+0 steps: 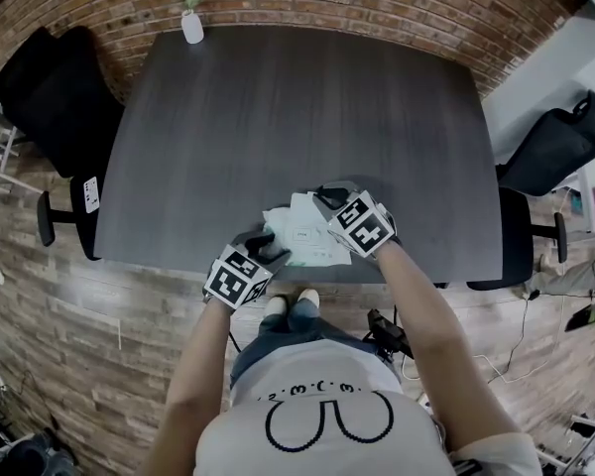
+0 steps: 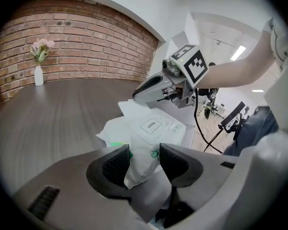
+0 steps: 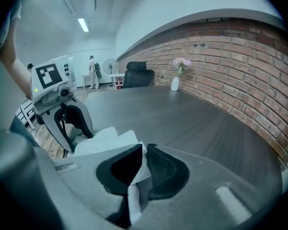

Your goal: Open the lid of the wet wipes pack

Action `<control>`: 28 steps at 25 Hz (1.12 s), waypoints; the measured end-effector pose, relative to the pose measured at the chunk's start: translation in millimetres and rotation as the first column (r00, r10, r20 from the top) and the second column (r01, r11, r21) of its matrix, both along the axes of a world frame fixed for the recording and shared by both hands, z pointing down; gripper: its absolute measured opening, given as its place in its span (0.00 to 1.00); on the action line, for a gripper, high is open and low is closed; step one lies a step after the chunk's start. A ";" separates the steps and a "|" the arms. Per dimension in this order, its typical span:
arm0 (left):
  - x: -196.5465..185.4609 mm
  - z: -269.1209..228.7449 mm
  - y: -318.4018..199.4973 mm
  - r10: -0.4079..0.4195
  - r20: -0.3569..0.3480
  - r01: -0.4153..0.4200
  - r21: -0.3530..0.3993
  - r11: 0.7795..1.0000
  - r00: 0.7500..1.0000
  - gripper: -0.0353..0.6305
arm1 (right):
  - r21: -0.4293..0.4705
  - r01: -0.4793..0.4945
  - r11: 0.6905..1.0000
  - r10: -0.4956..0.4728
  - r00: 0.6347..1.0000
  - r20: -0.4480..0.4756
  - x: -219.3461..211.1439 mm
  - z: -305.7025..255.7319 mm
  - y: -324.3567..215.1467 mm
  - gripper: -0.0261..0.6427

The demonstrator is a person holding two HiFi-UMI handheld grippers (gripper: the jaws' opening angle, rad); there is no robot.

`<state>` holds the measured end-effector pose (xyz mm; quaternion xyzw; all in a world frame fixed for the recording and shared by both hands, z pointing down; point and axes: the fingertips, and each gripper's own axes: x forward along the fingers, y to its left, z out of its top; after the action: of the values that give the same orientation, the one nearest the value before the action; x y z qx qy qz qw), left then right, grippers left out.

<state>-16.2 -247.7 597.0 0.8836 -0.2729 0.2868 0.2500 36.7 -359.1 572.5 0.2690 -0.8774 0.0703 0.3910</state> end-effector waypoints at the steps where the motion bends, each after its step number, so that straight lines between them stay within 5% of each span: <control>1: 0.3 0.1 -0.6 -0.001 -0.001 0.001 0.000 1.000 1.000 0.35 | -0.006 -0.007 1.000 0.007 1.000 -0.009 0.9 5.0 -1.6 0.08; 13: -2.0 2.1 -0.9 -0.004 0.011 0.004 0.003 1.000 1.000 0.35 | -0.044 -0.062 0.997 0.063 0.998 0.016 0.1 12.9 -4.4 0.10; 20: -3.4 2.1 0.2 -0.017 0.018 0.017 0.012 1.000 1.000 0.35 | 0.038 -0.148 0.988 0.142 0.981 0.129 17.3 -44.3 0.6 0.06; 28: -2.9 -4.0 1.6 -0.046 0.022 0.045 0.023 0.999 0.999 0.35 | 0.111 -0.222 0.969 0.209 0.971 0.119 51.9 -75.3 33.2 0.03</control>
<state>-19.1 -246.2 593.0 0.8766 -0.2990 0.2880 0.2434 88.5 -325.9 497.2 0.3824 -0.8651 0.0723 0.3163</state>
